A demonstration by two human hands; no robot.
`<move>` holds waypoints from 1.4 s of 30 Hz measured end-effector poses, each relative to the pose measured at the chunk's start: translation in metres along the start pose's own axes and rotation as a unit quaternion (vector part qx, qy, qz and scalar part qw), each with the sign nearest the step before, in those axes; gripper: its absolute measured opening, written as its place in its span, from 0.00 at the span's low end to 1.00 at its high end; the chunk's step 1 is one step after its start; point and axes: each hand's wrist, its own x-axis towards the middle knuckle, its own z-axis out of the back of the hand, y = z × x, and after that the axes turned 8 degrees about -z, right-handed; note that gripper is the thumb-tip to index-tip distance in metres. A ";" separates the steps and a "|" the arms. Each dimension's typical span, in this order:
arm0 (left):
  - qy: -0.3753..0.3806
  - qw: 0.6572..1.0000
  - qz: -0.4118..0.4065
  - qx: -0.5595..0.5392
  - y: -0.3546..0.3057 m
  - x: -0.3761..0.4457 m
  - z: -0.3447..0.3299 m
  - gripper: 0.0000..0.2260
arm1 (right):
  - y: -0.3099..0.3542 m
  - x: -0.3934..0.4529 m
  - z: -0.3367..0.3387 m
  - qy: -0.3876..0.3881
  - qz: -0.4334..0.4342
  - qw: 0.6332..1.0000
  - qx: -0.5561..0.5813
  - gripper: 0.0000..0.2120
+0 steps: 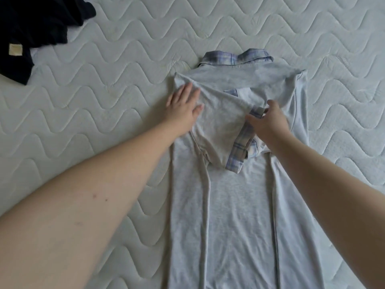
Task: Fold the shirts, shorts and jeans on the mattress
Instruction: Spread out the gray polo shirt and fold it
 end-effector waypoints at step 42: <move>-0.113 0.989 0.087 -0.046 -0.005 -0.017 0.035 0.18 | -0.017 0.011 -0.006 0.073 -0.044 0.978 0.191 0.10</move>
